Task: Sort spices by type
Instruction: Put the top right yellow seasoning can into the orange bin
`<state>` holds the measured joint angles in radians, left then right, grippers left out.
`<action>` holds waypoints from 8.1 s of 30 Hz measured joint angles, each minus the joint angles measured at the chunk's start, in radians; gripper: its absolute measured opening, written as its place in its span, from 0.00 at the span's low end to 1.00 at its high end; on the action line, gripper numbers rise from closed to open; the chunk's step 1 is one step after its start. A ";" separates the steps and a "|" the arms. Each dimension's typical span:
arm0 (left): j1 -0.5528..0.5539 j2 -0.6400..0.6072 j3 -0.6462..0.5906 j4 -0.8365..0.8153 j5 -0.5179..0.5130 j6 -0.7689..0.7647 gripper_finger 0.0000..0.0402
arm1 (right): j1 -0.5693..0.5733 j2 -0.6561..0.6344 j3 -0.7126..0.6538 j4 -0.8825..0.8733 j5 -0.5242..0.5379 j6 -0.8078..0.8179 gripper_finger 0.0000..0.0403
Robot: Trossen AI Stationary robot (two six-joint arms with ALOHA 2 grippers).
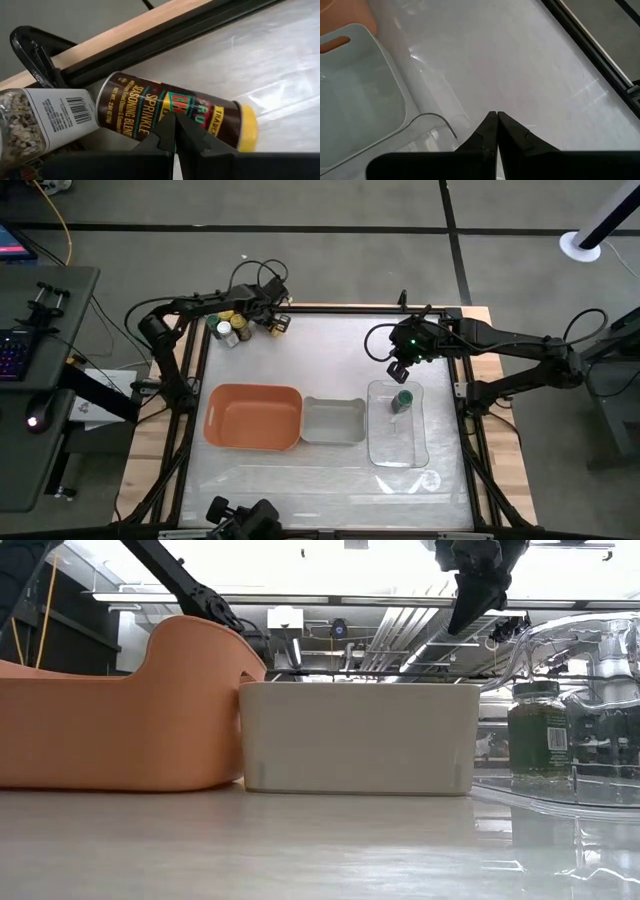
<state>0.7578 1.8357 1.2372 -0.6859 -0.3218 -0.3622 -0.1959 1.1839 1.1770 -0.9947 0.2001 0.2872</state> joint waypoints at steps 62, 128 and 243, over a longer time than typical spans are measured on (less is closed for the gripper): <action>0.048 0.021 -0.028 -0.037 -0.152 0.100 0.00 | 0.000 0.000 0.000 0.046 0.006 -0.034 0.00; -0.614 -0.921 0.043 -0.125 -0.205 -0.264 0.00 | -0.046 0.936 0.562 0.229 -0.096 -1.242 0.78; -0.524 -0.690 0.043 -0.286 0.063 0.214 0.47 | 0.047 0.469 0.661 0.079 0.230 -0.587 0.90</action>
<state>0.2336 1.1455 1.2800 -0.9723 -0.2584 -0.1480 -0.1492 1.6527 1.8381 -0.9153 0.4304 -0.3002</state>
